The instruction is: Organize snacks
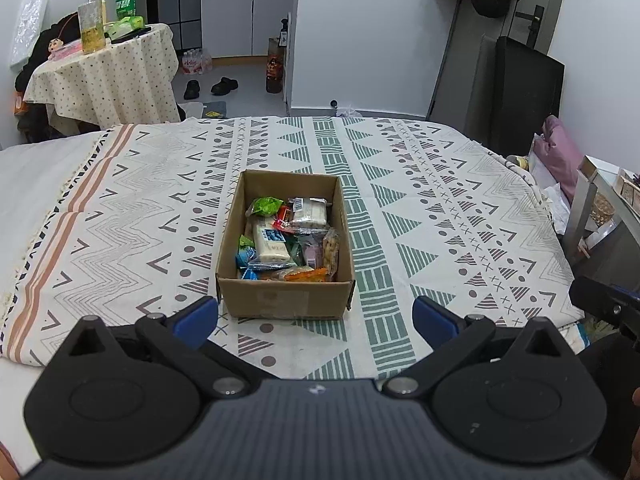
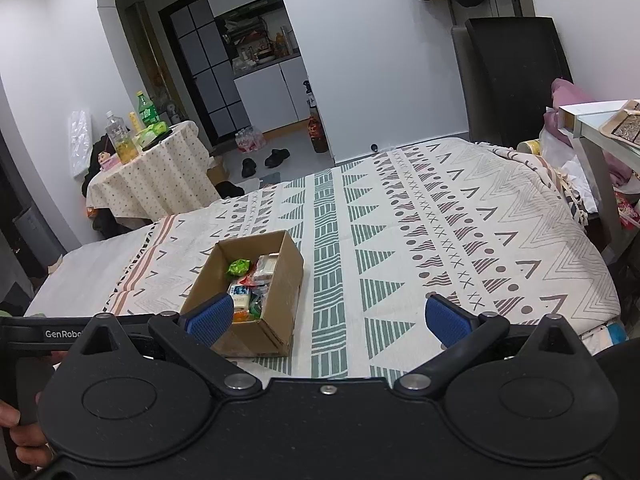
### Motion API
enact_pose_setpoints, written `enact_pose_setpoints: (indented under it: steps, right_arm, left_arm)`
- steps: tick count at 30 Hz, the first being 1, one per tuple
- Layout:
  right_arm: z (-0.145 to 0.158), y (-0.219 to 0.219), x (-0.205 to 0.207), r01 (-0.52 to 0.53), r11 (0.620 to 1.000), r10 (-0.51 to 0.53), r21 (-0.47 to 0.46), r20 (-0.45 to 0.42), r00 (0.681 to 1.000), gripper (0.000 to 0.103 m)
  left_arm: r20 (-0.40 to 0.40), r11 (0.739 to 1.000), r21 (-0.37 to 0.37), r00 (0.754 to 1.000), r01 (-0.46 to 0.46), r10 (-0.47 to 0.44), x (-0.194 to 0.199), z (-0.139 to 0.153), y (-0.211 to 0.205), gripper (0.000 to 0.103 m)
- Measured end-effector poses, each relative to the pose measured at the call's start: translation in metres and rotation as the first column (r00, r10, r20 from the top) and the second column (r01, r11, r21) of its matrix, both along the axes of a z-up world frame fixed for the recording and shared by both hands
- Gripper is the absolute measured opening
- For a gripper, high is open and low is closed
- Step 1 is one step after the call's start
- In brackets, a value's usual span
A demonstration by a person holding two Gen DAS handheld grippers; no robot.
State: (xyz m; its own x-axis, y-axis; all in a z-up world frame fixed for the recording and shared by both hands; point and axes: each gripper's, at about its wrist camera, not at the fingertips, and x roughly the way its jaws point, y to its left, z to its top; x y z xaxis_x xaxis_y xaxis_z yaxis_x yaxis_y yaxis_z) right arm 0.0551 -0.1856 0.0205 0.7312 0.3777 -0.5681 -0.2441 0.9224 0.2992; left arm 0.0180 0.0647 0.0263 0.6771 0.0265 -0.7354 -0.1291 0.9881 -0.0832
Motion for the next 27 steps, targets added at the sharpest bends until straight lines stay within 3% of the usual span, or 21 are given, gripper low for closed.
enact_pose_setpoints:
  steps: [27]
  right_arm:
    - [0.0036, 0.0020, -0.0011, -0.008, 1.000, 0.008, -0.012, 0.003, 1.000, 0.103]
  left_arm:
    - [0.016, 1.000, -0.004, 1.000, -0.008, 0.008, -0.0059, 0.0059, 0.0043, 0.103]
